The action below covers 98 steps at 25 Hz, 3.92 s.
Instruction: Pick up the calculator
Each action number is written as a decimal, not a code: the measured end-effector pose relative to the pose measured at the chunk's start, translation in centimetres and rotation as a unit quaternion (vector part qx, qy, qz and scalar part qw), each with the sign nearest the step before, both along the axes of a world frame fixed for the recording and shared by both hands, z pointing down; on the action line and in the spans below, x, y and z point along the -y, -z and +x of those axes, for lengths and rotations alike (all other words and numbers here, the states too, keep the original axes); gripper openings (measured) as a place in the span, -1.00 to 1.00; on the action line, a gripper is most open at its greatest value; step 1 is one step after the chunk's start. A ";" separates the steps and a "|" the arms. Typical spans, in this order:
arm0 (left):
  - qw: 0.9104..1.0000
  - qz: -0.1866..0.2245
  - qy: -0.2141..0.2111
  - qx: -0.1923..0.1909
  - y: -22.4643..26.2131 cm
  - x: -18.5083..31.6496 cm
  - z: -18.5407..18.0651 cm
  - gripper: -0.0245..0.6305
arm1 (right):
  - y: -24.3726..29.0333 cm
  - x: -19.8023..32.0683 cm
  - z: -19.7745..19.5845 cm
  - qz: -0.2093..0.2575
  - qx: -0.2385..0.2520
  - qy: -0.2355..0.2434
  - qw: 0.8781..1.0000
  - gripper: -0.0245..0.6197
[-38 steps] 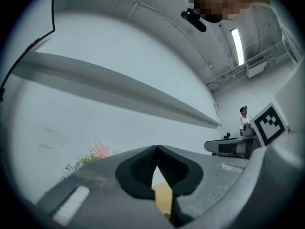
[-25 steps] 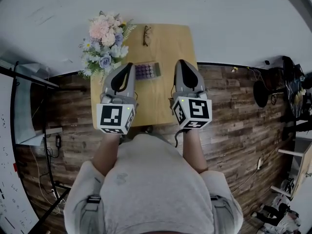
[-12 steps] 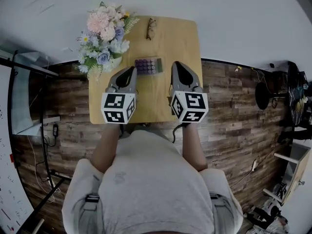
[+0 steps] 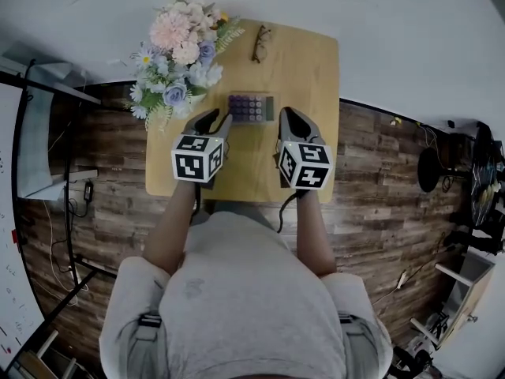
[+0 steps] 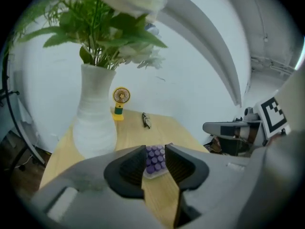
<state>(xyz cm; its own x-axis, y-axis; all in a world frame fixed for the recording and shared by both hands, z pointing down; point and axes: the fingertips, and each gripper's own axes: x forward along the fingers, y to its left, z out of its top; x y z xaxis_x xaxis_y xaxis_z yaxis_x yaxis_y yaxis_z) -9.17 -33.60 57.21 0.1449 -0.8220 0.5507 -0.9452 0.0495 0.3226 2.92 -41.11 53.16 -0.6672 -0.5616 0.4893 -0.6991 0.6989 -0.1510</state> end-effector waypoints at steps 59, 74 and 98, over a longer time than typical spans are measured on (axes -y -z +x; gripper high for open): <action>0.993 -0.100 -0.001 -0.063 -7.7 4.7 1.6 -0.04 | -12.2 2.7 -1.7 -0.177 -0.029 0.002 0.984 -0.45; 0.999 -0.030 -0.040 0.019 -2.8 5.3 3.2 -0.04 | -5.5 3.0 0.2 -0.062 0.006 -0.022 0.998 -0.56; 0.983 0.151 -0.081 0.060 11.1 7.4 5.8 -0.04 | 8.0 3.0 3.9 0.088 0.078 -0.096 0.988 -0.54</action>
